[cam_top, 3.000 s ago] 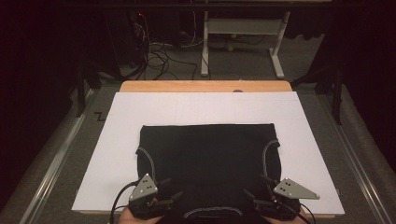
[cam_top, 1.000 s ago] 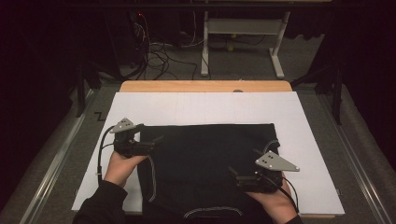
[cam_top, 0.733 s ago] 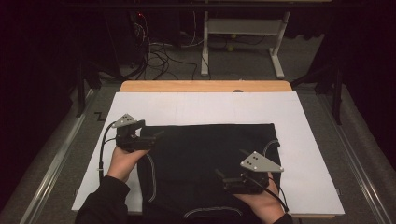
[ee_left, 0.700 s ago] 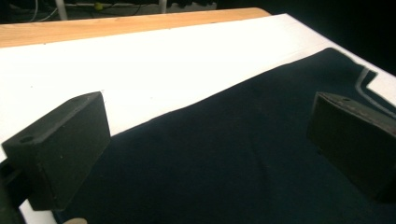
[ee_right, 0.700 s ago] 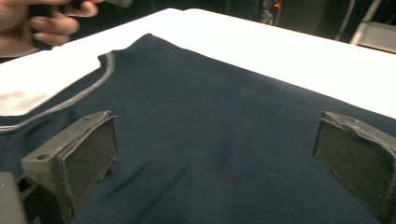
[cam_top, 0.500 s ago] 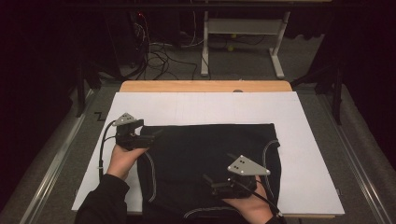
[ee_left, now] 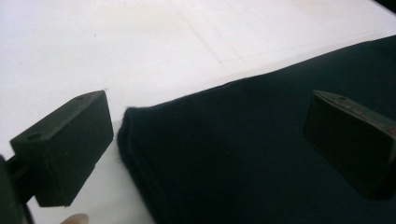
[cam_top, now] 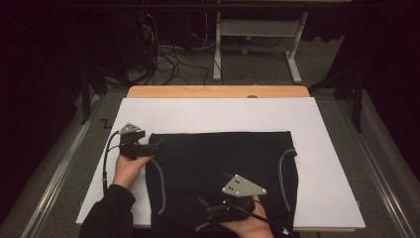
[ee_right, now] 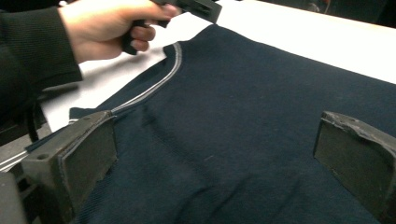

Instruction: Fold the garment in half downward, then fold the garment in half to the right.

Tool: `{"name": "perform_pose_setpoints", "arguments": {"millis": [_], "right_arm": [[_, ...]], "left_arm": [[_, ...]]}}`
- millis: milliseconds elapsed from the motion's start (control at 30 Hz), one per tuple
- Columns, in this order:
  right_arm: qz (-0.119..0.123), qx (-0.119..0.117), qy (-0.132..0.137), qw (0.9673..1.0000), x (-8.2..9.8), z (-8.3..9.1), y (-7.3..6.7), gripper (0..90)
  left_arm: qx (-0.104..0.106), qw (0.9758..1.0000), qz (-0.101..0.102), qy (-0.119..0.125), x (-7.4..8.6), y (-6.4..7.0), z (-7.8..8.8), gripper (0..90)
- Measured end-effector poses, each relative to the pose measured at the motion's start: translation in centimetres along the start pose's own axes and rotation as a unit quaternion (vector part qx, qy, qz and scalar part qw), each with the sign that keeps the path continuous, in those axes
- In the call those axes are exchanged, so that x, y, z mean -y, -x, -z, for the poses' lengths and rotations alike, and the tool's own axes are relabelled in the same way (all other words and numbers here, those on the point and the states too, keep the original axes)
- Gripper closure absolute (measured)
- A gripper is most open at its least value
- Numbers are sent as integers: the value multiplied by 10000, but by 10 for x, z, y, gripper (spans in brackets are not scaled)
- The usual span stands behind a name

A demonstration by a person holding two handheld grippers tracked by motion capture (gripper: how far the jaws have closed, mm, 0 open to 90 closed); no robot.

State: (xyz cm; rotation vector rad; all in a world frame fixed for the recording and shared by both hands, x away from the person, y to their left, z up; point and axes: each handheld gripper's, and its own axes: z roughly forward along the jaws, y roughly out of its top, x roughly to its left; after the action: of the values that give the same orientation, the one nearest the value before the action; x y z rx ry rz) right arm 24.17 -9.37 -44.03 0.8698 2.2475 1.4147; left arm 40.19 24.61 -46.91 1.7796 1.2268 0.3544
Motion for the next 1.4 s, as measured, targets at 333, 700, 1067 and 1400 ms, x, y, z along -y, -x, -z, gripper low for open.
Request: {"name": "perform_pose_setpoints", "arguments": {"millis": [333, 700, 1067, 1400], "right_arm": [[128, -172, -91, 9997, 0, -10, -19, 2], [226, -337, -269, 9988, -2, -21, -36, 2], [332, -571, -509, 9965, -1, -39, -53, 5], [354, -791, -695, 9938, -1, -52, -71, 34]], "left_arm": [[-204, 9993, 7, -310, 0, -10, -20, 40], [-418, 9961, 139, -767, -3, -12, -30, 341], [-28, 9969, 142, -776, 0, -15, -27, 707], [102, 9990, 184, -396, 3, -16, -20, 735]]}}
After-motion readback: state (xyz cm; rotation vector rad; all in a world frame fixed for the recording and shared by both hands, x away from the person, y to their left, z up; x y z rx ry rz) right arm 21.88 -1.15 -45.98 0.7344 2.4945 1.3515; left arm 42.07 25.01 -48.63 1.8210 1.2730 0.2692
